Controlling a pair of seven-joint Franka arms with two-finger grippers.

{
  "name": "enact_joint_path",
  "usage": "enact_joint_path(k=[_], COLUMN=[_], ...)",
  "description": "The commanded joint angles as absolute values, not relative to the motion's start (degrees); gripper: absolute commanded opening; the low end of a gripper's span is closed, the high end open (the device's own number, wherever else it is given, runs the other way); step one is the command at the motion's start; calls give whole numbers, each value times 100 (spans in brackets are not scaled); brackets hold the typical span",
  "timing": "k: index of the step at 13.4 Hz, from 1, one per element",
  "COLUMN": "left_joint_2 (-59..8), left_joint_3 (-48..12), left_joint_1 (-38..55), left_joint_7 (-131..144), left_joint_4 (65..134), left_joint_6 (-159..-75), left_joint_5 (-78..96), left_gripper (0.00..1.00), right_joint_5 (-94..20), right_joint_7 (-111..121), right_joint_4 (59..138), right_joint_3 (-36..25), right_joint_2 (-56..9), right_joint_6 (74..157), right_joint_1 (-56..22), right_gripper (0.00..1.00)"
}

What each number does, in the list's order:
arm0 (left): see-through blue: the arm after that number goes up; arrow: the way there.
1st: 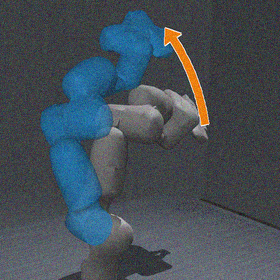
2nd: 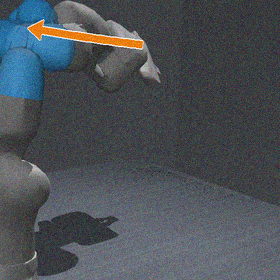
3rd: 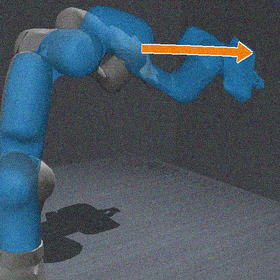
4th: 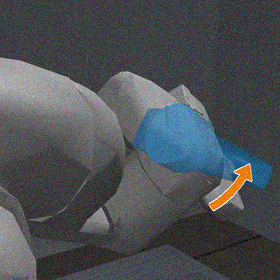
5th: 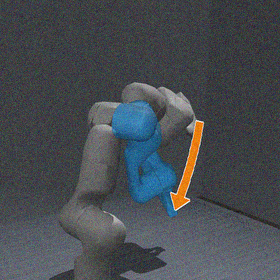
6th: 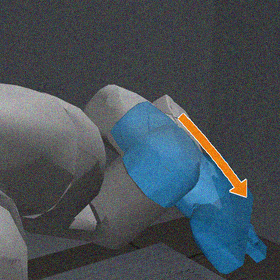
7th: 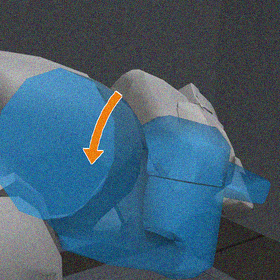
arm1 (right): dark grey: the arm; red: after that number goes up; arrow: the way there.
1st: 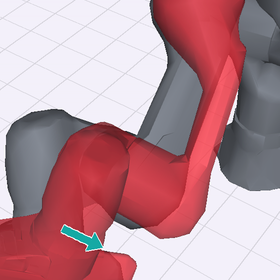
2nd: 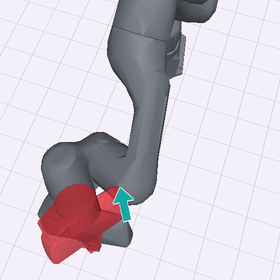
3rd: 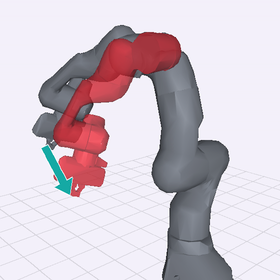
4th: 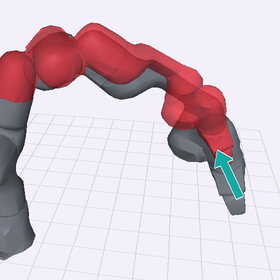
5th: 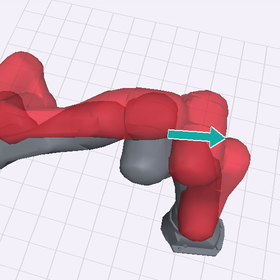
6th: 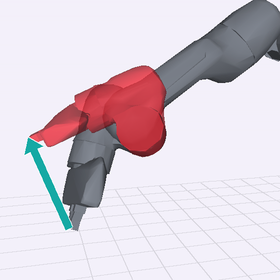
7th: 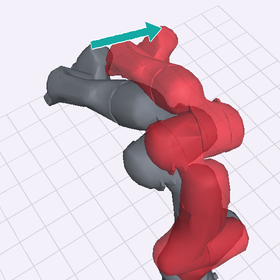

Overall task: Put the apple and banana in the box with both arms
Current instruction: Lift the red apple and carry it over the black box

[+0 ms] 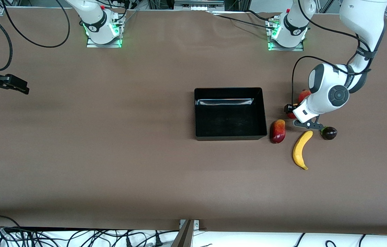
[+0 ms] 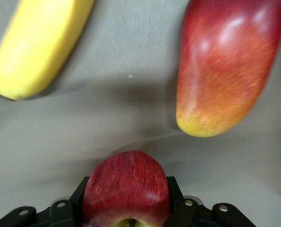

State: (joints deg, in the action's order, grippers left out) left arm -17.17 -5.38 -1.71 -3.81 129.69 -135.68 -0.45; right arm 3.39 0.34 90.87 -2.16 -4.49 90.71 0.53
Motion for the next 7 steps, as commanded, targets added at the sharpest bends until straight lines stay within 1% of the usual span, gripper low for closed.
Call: enact_joint_path(k=[1, 4, 7], left_joint_2=[-1073, -1028, -1335], left_joint_3=[-1044, -1650, -1994], left_joint_1=[-220, -106, 454], left_joint_7=[-413, 76, 1322], left_joint_4=[12588, 11798, 11243], left_joint_6=[-12860, -12377, -12392], left_joint_5=[-9, 375, 887], left_gripper=[0, 0, 0], right_joint_5=[431, 413, 404], right_joint_7=[9, -26, -61], right_joint_4=[9202, 9193, 9202], right_joint_3=[-176, -220, -229], right_joint_2=[-264, -290, -290], right_joint_6=[8957, 8894, 8851], right_joint_1=[-17, -18, -18], right_gripper=[100, 100, 100])
